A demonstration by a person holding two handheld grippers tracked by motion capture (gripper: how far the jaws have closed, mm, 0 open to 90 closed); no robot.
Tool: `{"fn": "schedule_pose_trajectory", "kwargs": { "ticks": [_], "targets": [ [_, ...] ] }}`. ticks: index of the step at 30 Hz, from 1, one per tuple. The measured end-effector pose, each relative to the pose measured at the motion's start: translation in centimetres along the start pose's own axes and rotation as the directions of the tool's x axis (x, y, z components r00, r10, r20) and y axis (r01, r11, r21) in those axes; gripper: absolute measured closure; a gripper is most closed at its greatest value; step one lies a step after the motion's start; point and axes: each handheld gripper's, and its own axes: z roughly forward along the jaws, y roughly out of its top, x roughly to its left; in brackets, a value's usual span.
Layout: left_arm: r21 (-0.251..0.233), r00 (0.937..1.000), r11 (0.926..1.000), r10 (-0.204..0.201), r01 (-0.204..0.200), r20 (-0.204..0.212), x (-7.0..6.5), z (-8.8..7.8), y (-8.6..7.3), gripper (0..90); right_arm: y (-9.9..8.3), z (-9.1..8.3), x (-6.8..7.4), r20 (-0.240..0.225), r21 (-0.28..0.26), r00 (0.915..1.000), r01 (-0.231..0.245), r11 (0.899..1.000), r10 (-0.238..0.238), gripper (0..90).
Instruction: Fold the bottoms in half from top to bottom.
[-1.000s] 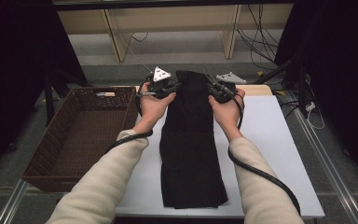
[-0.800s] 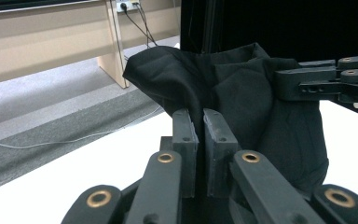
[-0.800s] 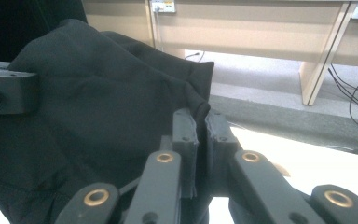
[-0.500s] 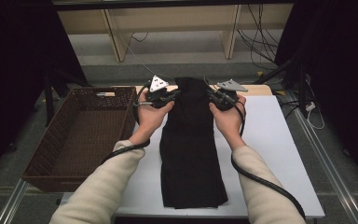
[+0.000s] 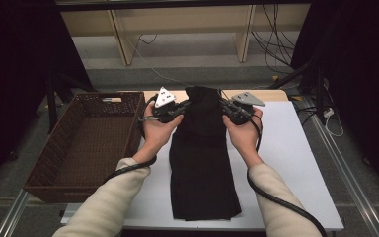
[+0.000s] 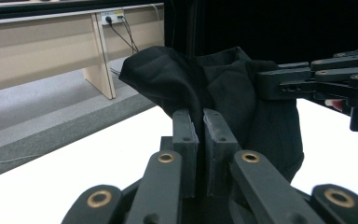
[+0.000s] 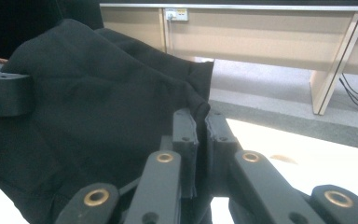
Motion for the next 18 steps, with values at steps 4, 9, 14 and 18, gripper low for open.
{"fn": "schedule_pose_trajectory", "kwargs": {
  "ticks": [4, 9, 14, 18],
  "targets": [
    [-0.007, 0.9999, 0.9999, 0.01, -0.01, 0.005, -0.4, -0.3, -0.6, 84.3, -0.6, -0.4, 0.1, -0.007, -0.004, 1.0, -0.001, 1.0, 0.001, 84.7],
    [-0.008, 0.9999, 0.9999, 0.011, -0.011, 0.012, -0.7, -0.7, -0.9, 84.3, -1.1, -0.9, 0.3, -0.012, -0.011, 0.9999, -0.004, 1.0, 0.004, 84.8],
    [-0.005, 0.9996, 0.9998, 0.018, -0.018, 0.021, -1.0, -1.3, -1.3, 84.3, -1.5, -1.4, 0.5, -0.02, -0.022, 0.9998, 0.006, 1.0, -0.006, 84.8],
    [-0.004, 0.9993, 0.9997, 0.024, -0.024, 0.029, -1.3, -1.6, -1.7, 84.3, -2.0, -1.8, 0.7, -0.024, -0.025, 0.9997, 0.011, 1.0, -0.011, 84.7]
  ]
}}
